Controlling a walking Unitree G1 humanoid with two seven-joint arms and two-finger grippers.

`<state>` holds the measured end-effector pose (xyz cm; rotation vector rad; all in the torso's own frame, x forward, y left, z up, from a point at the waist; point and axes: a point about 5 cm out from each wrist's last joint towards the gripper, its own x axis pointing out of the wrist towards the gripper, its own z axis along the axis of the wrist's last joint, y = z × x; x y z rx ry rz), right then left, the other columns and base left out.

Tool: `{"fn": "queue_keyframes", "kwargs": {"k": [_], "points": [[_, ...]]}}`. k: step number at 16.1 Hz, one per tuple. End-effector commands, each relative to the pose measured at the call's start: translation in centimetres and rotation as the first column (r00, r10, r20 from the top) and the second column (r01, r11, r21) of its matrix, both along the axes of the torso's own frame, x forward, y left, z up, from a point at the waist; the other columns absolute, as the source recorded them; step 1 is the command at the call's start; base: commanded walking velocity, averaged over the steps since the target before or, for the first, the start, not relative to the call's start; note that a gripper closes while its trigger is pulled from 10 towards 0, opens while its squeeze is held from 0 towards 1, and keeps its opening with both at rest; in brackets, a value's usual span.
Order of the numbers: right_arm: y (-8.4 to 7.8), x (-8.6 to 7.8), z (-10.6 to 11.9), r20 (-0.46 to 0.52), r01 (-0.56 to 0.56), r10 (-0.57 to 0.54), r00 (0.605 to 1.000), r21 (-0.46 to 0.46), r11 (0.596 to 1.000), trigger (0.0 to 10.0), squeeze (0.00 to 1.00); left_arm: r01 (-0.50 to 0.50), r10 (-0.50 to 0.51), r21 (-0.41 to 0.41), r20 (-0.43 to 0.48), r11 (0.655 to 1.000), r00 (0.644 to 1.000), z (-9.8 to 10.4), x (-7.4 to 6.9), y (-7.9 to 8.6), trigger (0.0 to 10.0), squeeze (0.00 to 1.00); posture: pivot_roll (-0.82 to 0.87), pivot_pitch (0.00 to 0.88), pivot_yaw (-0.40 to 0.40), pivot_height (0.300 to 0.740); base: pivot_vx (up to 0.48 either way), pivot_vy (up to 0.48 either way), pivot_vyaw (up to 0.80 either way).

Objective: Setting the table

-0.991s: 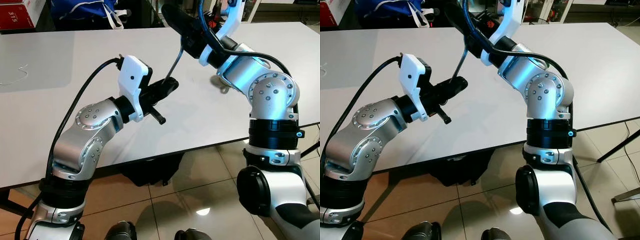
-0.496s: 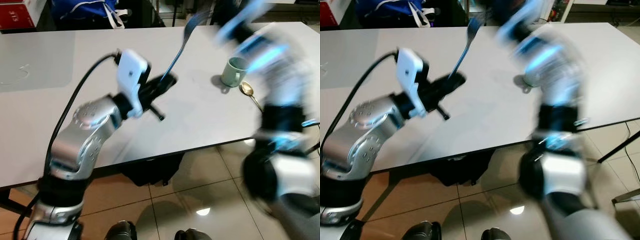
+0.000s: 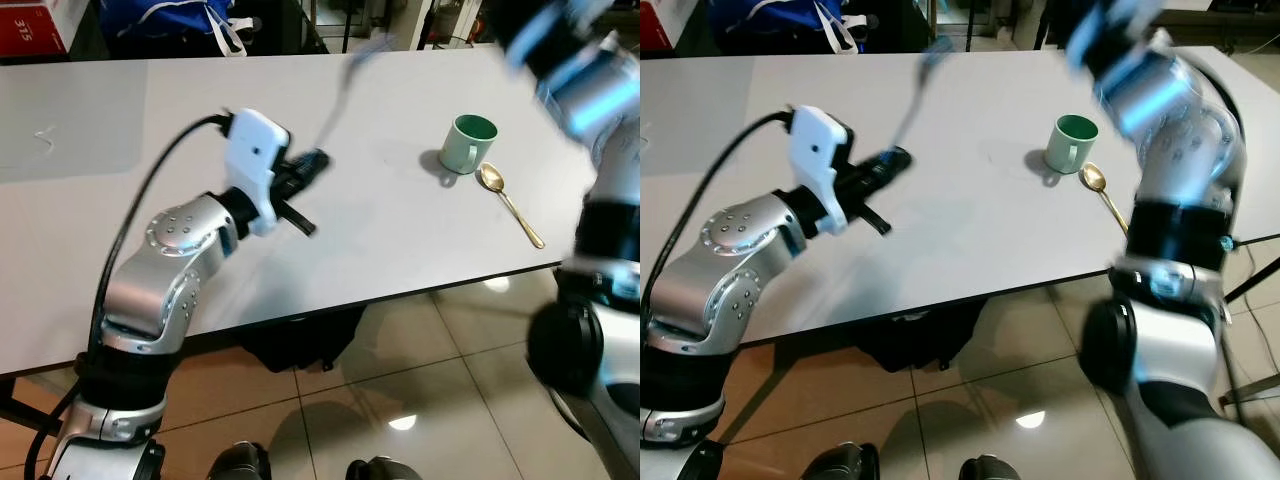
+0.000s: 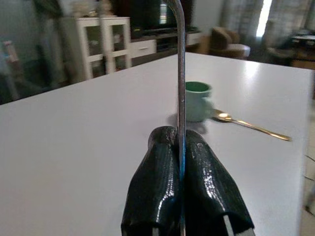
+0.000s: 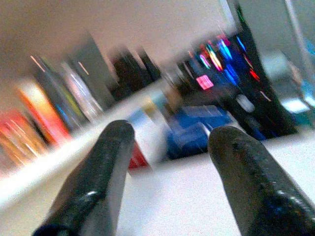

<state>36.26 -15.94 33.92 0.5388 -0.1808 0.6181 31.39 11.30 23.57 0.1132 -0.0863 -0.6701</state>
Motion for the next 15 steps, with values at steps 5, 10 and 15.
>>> {"fn": "queue_keyframes", "kwargs": {"k": [5, 10, 15], "points": [[0.0, -1.9, -5.3, -0.176, 0.040, -0.055, 0.983, -0.090, 0.995, 10.0, 1.00, -0.143, 0.139, 0.015, 0.154, 0.990, 0.978, 1.7, 0.9, -0.5, 0.0, 0.00, -0.08, 0.109, -0.083, 0.740, 0.000, 0.000, 0.00], [6.1, -4.6, -6.7, -0.097, -0.180, 0.169, 0.981, -0.110, 0.978, 10.0, 1.00, -0.115, 0.114, 0.000, 0.170, 0.993, 0.979, 1.6, 0.6, -2.1, 0.0, 0.00, -0.08, 0.131, -0.108, 0.740, 0.000, 0.000, 0.00], [6.9, -4.7, -7.1, -0.097, -0.128, 0.115, 0.989, -0.143, 0.981, 10.0, 0.00, -0.068, 0.074, -0.039, 0.185, 0.997, 0.980, 1.7, -0.2, -2.6, 0.0, 0.00, -0.07, 0.137, -0.117, 0.740, 0.000, 0.000, 0.00]]}}
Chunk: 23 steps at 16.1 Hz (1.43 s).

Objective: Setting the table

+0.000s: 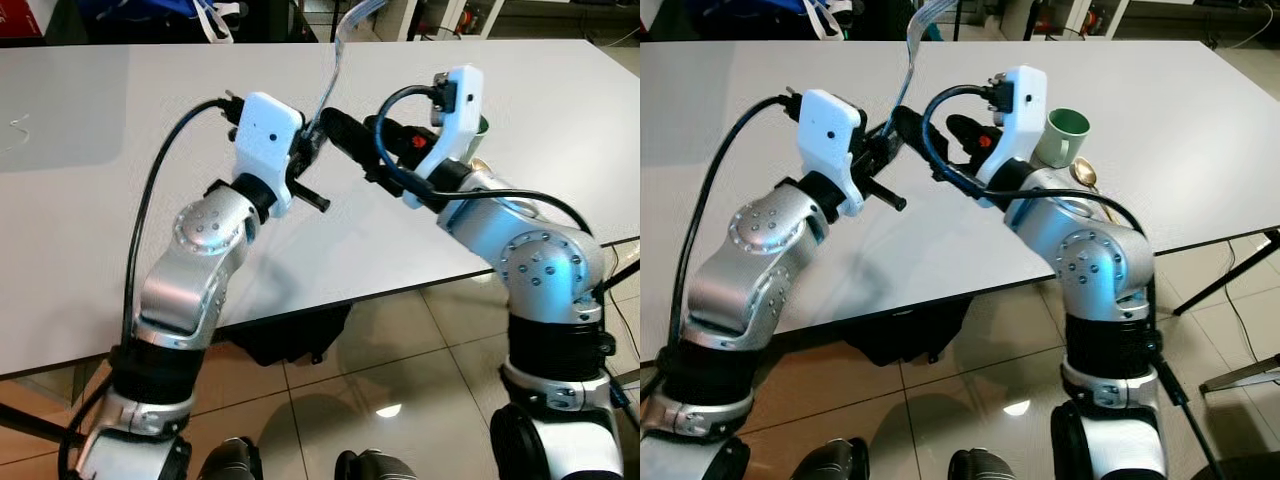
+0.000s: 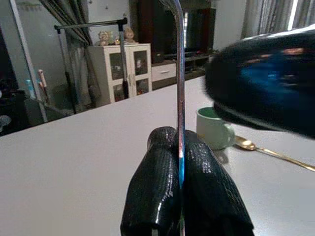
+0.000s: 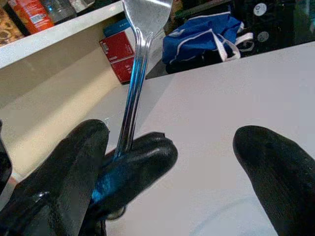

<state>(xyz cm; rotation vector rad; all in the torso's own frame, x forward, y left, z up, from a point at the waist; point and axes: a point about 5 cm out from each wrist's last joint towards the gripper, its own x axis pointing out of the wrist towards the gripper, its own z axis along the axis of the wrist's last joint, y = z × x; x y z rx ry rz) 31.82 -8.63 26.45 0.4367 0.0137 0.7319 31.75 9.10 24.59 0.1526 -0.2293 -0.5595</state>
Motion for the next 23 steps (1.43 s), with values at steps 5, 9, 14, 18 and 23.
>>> {"fn": "queue_keyframes", "kwargs": {"k": [5, 9, 14, 18, 23], "points": [[-0.8, -0.2, 1.2, 0.061, 0.032, -0.035, 0.998, 0.058, 0.998, 10.0, 0.00, 0.094, -0.087, -0.107, 0.066, 0.990, 0.994, 1.0, -1.3, -0.9, 0.0, 0.00, -0.07, 0.116, -0.118, 0.740, 0.000, 0.000, 0.00], [-0.6, -0.1, 1.7, 0.103, 0.021, -0.026, 0.994, 0.041, 0.999, 10.0, 0.00, 0.128, -0.121, -0.105, 0.071, 0.986, 0.990, 0.8, -1.5, -0.9, 0.0, 0.00, -0.07, 0.106, -0.108, 0.740, 0.000, 0.000, 0.00], [0.5, -1.2, 1.8, 0.148, -0.093, 0.093, 0.985, -0.007, 0.996, 10.0, 0.00, 0.128, -0.119, -0.109, 0.080, 0.986, 0.990, 0.9, -1.3, -0.7, 0.0, 0.00, -0.07, 0.104, -0.107, 0.740, 0.000, 0.000, 0.00], [0.3, -1.3, 1.9, 0.143, -0.118, 0.112, 0.983, 0.030, 0.993, 10.0, 0.00, 0.091, -0.079, -0.157, 0.081, 0.983, 0.994, 1.2, -0.7, 0.2, 0.0, 0.00, -0.07, 0.111, -0.106, 0.740, 0.000, 0.000, 0.00], [0.0, -0.5, 1.8, 0.120, -0.072, 0.063, 0.991, 0.072, 0.995, 10.0, 0.00, 0.212, -0.201, -0.144, 0.083, 0.967, 0.976, 1.3, -1.6, -0.6, 0.0, 0.00, -0.07, 0.117, -0.105, 0.740, 0.000, 0.000, 0.00]]}}
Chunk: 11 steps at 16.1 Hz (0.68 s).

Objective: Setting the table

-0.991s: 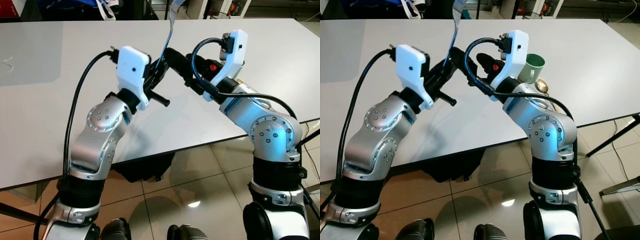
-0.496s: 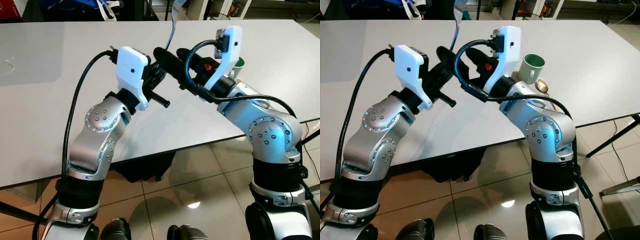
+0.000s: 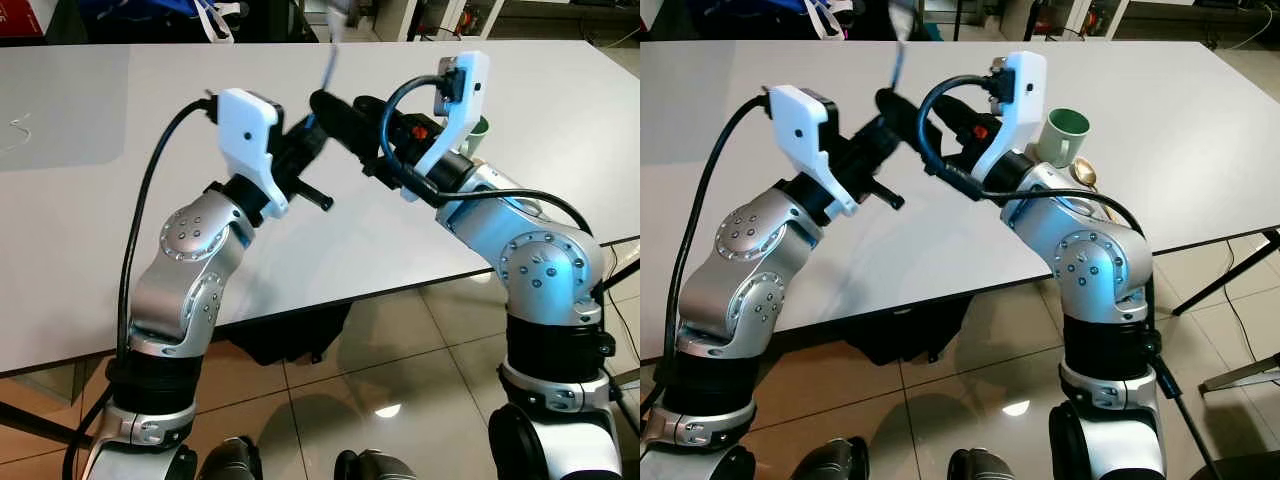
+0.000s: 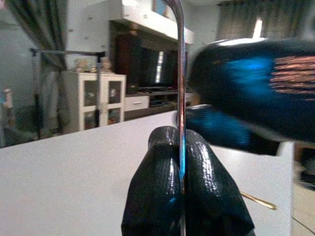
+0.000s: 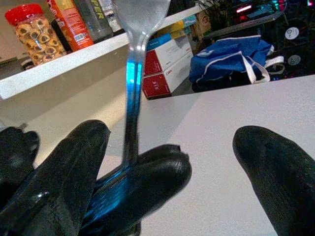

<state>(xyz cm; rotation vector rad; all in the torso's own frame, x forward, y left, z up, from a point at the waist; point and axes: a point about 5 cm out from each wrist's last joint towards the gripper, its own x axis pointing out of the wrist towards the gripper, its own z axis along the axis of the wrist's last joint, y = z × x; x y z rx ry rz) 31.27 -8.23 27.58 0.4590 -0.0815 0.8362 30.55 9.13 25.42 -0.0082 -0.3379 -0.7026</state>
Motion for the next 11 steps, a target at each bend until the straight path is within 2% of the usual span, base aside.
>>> {"fn": "queue_keyframes", "kwargs": {"k": [1, 4, 5, 6, 7, 8, 9, 11], "points": [[-0.24, 0.30, 0.86, 0.024, 0.016, -0.016, 1.000, 0.029, 0.999, 10.0, 0.00, 0.060, -0.060, 0.006, 0.011, 0.998, 0.998, 0.26, -0.64, -0.95, 0.0, 0.00, -0.07, 0.116, -0.105, 0.740, 0.000, 0.000, 0.00], [0.16, 0.50, 1.37, 0.041, -0.003, 0.001, 0.999, 0.042, 0.999, 10.0, 0.00, 0.074, -0.074, 0.000, 0.005, 0.997, 0.997, 0.23, -0.65, -1.19, 0.0, 0.00, -0.06, 0.117, -0.106, 0.740, 0.000, 0.000, 0.00], [0.20, 0.53, 1.39, 0.041, -0.003, 0.002, 0.999, 0.044, 0.999, 6.4, 0.00, 0.078, -0.078, 0.001, 0.004, 0.997, 0.997, 0.23, -0.66, -1.17, 0.0, 0.00, -0.06, 0.116, -0.106, 0.740, 0.000, 0.000, 0.00], [0.20, 0.55, 1.38, 0.041, -0.003, 0.001, 0.999, 0.047, 0.999, 4.4, 0.00, 0.084, -0.084, 0.002, 0.004, 0.996, 0.996, 0.25, -0.72, -1.18, 0.0, 0.00, -0.06, 0.116, -0.106, 0.740, 0.000, 0.000, 0.00], [0.15, 0.61, 1.36, 0.041, 0.005, -0.007, 0.999, 0.045, 0.999, 0.5, 0.00, 0.084, -0.084, -0.004, 0.003, 0.996, 0.996, 0.28, -0.72, -1.13, 0.0, 0.00, -0.06, 0.119, -0.103, 0.740, 0.000, 0.000, 0.00], [0.10, 0.68, 1.34, 0.040, 0.009, -0.011, 0.999, 0.045, 0.999, 1.3, 0.00, 0.080, -0.079, -0.002, 0.004, 0.997, 0.997, 0.27, -0.67, -1.07, 0.0, 0.00, -0.06, 0.120, -0.102, 0.740, 0.000, 0.000, 0.00], [0.02, 0.75, 1.34, 0.039, 0.014, -0.016, 0.999, 0.047, 0.999, 0.4, 0.00, 0.078, -0.078, -0.001, 0.004, 0.997, 0.997, 0.27, -0.62, -1.04, 0.0, 0.00, -0.06, 0.121, -0.102, 0.740, 0.000, 0.000, 0.00], [-0.07, 0.84, 1.36, 0.040, 0.019, -0.021, 0.999, 0.048, 0.999, 0.0, 0.00, 0.078, -0.078, -0.005, 0.005, 0.997, 0.997, 0.35, -0.56, -1.01, 0.0, 0.00, -0.06, 0.121, -0.102, 0.740, 0.000, 0.000, 0.00]]}}
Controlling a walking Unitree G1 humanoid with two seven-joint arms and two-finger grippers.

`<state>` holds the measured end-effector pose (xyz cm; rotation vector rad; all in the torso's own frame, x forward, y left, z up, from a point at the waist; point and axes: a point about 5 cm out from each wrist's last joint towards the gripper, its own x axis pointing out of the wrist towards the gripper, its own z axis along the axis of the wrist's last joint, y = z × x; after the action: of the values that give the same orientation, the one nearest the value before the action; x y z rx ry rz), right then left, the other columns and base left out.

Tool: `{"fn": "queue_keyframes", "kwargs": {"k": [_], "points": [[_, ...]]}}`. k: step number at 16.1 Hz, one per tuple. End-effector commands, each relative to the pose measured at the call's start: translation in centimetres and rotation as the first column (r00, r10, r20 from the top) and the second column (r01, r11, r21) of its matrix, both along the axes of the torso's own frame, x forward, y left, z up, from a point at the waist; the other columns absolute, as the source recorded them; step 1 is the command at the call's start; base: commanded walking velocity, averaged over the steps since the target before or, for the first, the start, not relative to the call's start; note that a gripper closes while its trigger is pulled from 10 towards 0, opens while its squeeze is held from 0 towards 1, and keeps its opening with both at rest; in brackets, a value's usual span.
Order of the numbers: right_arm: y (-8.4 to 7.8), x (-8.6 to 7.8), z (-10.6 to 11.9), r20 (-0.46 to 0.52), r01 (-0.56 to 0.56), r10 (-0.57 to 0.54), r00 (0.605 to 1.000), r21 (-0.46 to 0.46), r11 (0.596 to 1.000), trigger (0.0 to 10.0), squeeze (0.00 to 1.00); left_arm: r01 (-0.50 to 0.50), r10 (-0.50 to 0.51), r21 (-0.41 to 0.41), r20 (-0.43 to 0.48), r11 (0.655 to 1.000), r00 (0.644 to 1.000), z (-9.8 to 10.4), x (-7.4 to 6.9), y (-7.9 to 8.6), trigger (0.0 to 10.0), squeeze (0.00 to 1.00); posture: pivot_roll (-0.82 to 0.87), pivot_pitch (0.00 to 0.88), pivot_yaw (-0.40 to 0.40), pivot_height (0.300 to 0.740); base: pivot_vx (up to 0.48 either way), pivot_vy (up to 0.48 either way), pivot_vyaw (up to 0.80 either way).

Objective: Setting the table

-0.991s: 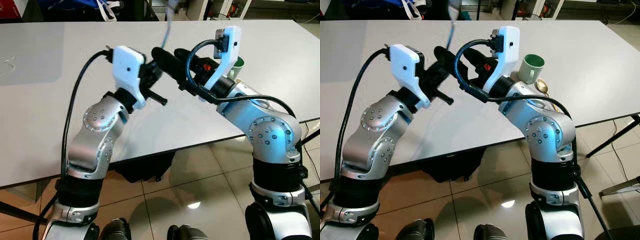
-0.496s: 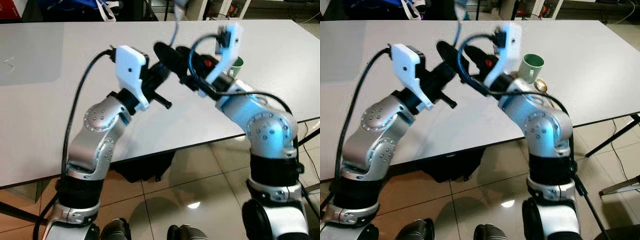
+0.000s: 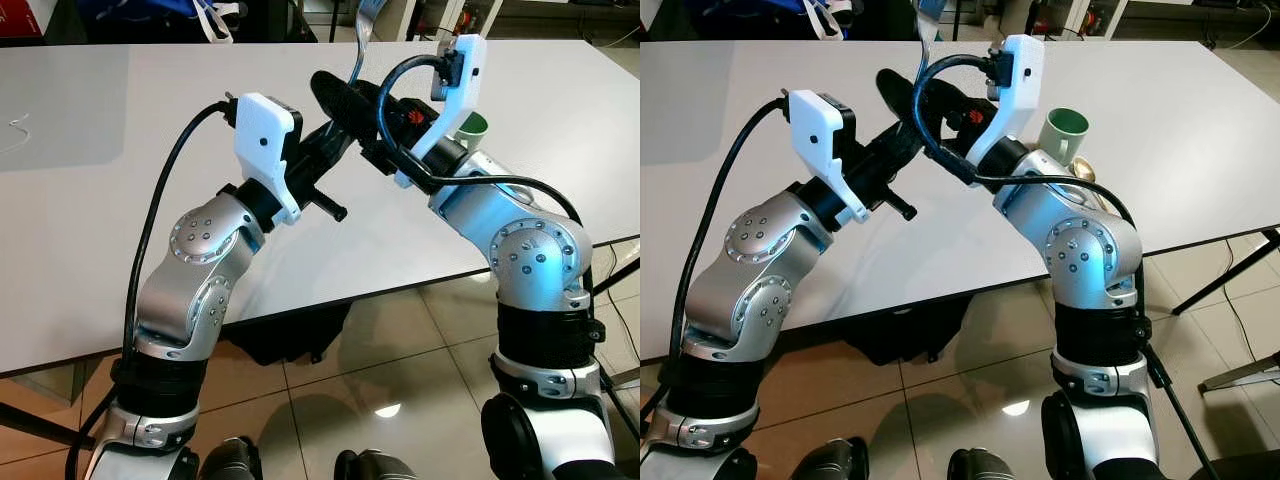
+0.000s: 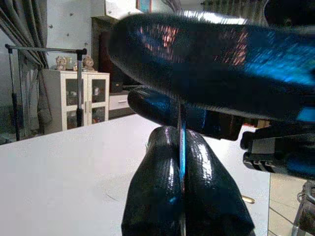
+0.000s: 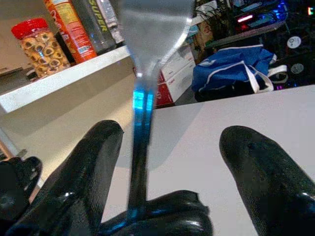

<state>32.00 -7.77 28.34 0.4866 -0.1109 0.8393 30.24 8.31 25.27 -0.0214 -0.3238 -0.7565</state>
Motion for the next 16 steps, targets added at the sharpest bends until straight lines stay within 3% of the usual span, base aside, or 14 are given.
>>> {"fn": "queue_keyframes", "kwargs": {"k": [1, 16], "points": [[-0.55, 0.15, 0.60, 0.025, 0.021, -0.022, 0.999, 0.011, 1.000, 0.0, 0.00, 0.024, -0.024, -0.009, 0.019, 1.000, 1.000, 0.51, -0.23, -0.18, 0.0, 0.00, -0.06, 0.120, -0.102, 0.740, 0.000, 0.000, 0.00], [-0.69, 0.42, 0.92, 0.040, 0.015, -0.016, 0.999, 0.018, 1.000, 0.0, 0.00, 0.024, -0.024, -0.007, 0.017, 1.000, 1.000, 0.47, -0.22, -0.05, 0.0, 0.00, -0.06, 0.115, -0.108, 0.740, 0.000, 0.000, 0.00]]}}
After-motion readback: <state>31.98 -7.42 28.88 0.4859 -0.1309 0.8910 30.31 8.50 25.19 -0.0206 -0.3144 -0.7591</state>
